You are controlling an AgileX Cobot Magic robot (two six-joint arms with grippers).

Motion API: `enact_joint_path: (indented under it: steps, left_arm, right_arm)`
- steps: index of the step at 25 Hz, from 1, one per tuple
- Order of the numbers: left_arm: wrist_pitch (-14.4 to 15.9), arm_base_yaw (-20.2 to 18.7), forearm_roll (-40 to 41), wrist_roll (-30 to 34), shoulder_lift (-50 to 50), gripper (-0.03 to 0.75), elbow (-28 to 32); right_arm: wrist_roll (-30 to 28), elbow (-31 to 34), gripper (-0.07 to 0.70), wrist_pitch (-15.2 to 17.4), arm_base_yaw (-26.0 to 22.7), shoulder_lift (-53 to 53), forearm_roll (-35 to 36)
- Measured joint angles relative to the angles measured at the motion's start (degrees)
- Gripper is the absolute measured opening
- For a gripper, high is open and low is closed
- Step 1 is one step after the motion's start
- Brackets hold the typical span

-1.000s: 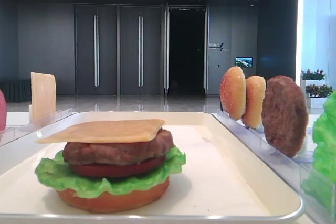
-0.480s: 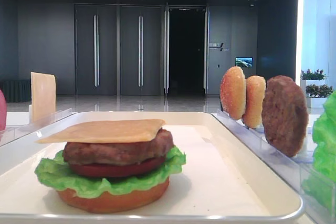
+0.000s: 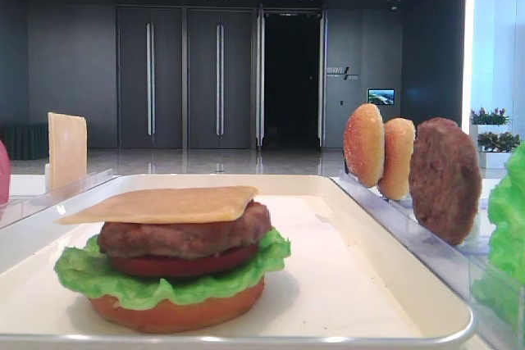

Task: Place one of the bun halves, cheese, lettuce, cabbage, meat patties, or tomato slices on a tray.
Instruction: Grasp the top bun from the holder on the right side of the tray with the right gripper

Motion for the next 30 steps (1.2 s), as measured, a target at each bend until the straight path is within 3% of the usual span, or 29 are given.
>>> enact_joint_path:
  steps: [6,10,25,30]
  left_arm:
    - [0.00,0.00,0.00,0.00,0.00,0.643,0.00]
    - [0.00,0.00,0.00,0.00,0.00,0.643,0.00]
    - [0.00,0.00,0.00,0.00,0.00,0.643,0.00]
    - [0.00,0.00,0.00,0.00,0.00,0.643,0.00]
  right_arm:
    - [-2.26,-5.43,0.398,-6.79,0.00,19.52,0.08]
    - [-5.58,-11.67,0.398,-9.19,0.00,31.85,1.95]
    - [-4.20,-39.49,0.372,-9.59,0.00,67.10,4.80]
    - [-4.08,-48.28,0.365,-7.83,0.00,76.20,4.80]
